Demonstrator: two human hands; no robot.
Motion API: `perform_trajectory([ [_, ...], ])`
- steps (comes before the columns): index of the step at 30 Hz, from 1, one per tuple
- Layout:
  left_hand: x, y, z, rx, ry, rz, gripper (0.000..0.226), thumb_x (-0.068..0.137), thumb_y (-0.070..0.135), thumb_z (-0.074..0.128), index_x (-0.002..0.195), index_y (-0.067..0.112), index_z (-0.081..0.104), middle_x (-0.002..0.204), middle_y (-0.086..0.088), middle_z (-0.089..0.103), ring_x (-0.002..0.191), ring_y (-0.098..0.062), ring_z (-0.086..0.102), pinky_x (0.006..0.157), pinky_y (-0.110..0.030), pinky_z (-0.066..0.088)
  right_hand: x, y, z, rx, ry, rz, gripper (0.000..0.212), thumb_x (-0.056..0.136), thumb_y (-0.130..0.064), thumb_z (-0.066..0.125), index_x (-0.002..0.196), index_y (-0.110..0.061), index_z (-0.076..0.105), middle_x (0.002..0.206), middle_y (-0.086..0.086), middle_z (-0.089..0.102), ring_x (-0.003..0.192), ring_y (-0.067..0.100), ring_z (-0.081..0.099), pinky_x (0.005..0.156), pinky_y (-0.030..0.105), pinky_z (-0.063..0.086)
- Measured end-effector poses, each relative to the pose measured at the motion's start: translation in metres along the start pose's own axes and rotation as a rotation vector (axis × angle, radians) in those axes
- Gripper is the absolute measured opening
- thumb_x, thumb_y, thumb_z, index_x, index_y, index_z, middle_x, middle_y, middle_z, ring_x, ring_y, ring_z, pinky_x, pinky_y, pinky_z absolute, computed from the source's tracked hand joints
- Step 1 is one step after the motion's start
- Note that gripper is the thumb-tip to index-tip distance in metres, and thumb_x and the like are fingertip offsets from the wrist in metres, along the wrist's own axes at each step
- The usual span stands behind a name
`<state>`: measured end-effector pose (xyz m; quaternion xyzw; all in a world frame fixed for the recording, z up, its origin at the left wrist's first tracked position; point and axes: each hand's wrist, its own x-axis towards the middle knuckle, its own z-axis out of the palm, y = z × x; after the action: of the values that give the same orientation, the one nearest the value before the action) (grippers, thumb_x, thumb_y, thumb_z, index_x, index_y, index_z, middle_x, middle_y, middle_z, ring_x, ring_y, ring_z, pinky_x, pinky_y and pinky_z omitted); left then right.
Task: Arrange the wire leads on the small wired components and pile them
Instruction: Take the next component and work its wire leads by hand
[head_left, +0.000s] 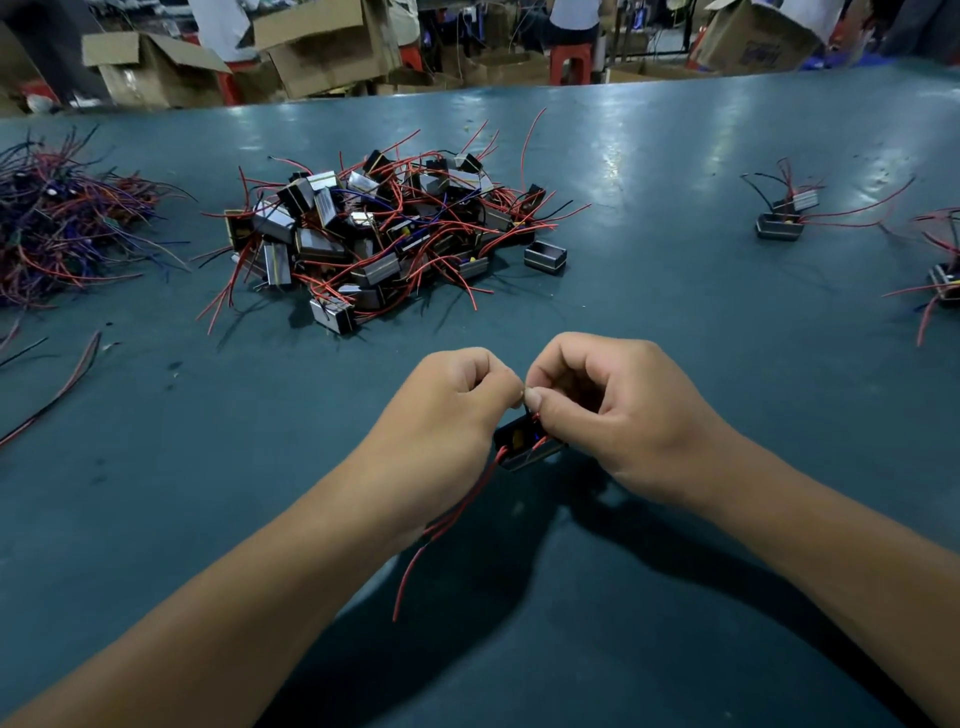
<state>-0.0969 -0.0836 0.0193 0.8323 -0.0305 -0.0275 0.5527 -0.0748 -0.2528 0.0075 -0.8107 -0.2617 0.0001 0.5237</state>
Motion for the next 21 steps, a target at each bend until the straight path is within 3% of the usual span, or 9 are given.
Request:
perform_trajectory([
  [3,0.001,0.006,-0.003,0.106,0.019,0.143,0.018,0.093,0.021,0.054,0.077,0.014,0.061,0.057,0.002,0.049,0.052,-0.007,0.042,0.050,-0.026,0.036,0.002,-0.003,-0.003,0.110,0.007,0.025,0.010,0.085,-0.022,0.063,0.077,-0.017,0.063,0.059,-0.006,0.057,0.052,0.003,0.046,0.050,0.018,0.037],
  [5,0.001,0.008,-0.007,0.160,0.042,0.226,0.015,0.094,0.023,0.055,0.082,0.022,0.064,0.066,0.003,0.059,0.058,-0.006,0.051,0.055,-0.025,0.042,0.003,-0.003,-0.007,0.184,0.020,0.043,0.013,0.089,-0.016,0.065,0.076,-0.016,0.062,0.056,-0.010,0.056,0.047,0.001,0.044,0.048,0.014,0.035],
  [8,-0.002,0.010,-0.011,0.214,0.105,0.303,0.019,0.086,0.025,0.051,0.090,0.028,0.069,0.077,0.019,0.062,0.064,0.002,0.053,0.057,-0.012,0.037,0.005,-0.003,-0.013,0.197,0.065,0.056,0.019,0.093,-0.006,0.064,0.076,-0.015,0.063,0.058,-0.011,0.058,0.051,0.001,0.048,0.052,0.013,0.038],
  [11,-0.007,0.013,-0.009,0.263,0.132,0.363,0.024,0.087,0.026,0.052,0.099,0.029,0.073,0.087,0.020,0.066,0.071,0.005,0.054,0.062,-0.009,0.038,0.006,-0.005,-0.015,0.216,0.088,0.060,0.020,0.092,-0.003,0.063,0.076,-0.015,0.064,0.060,-0.010,0.059,0.054,0.002,0.050,0.054,0.013,0.040],
  [15,-0.009,0.015,-0.007,0.282,0.139,0.386,0.027,0.089,0.026,0.052,0.104,0.025,0.075,0.091,0.014,0.069,0.087,-0.003,0.060,0.068,-0.008,0.038,0.007,-0.006,-0.016,0.228,0.098,0.070,0.019,0.093,-0.002,0.063,0.077,-0.013,0.063,0.061,-0.010,0.058,0.053,0.002,0.047,0.053,0.013,0.038],
  [21,-0.009,0.015,-0.007,0.196,0.101,0.355,0.029,0.088,0.025,0.053,0.101,0.025,0.079,0.087,0.007,0.070,0.081,-0.004,0.061,0.072,-0.012,0.041,0.006,-0.005,-0.016,0.231,0.112,0.062,0.013,0.091,-0.012,0.064,0.078,-0.015,0.064,0.064,-0.005,0.060,0.056,0.006,0.049,0.054,0.015,0.039],
])
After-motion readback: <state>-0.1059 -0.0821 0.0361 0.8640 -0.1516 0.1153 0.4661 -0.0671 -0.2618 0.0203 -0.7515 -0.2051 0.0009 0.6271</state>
